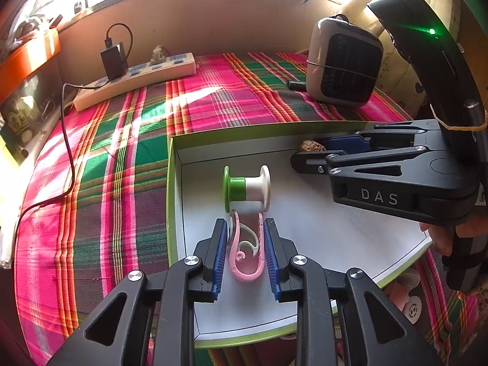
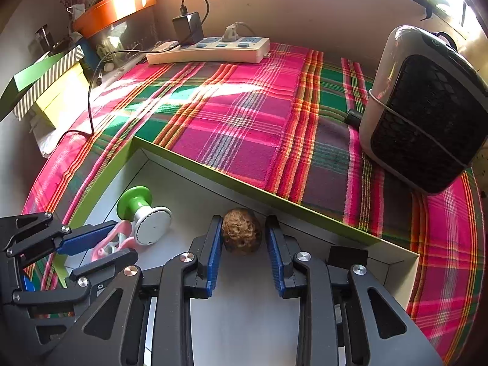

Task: Organize objects
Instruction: 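Open both grippers to release the earhook and walnut into the box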

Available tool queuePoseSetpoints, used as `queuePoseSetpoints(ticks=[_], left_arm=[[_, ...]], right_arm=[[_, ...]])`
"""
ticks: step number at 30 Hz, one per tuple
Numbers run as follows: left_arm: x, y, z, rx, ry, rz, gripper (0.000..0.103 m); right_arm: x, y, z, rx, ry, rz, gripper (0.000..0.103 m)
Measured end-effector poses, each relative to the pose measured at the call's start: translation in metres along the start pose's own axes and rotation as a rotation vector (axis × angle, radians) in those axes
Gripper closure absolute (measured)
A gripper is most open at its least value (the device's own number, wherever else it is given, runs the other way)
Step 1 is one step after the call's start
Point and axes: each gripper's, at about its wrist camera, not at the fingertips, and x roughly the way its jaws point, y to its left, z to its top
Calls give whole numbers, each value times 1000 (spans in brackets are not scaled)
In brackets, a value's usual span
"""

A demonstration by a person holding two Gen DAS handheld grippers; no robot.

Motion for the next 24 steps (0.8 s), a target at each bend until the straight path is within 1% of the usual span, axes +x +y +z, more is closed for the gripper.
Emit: queuePoseSetpoints(ticks=[1,16,24], left_arm=[[0,0,0,0,0,-4,78],[-2,-4,-3,4,7,-13,67],[-12,-3,-5,-3,0,-11,64]], right_arm=[[0,-1,0,3,-1,-1,68],[-9,-2,-5,23,-20,2,55],[-18,0,-11,31,-34,-3,55]])
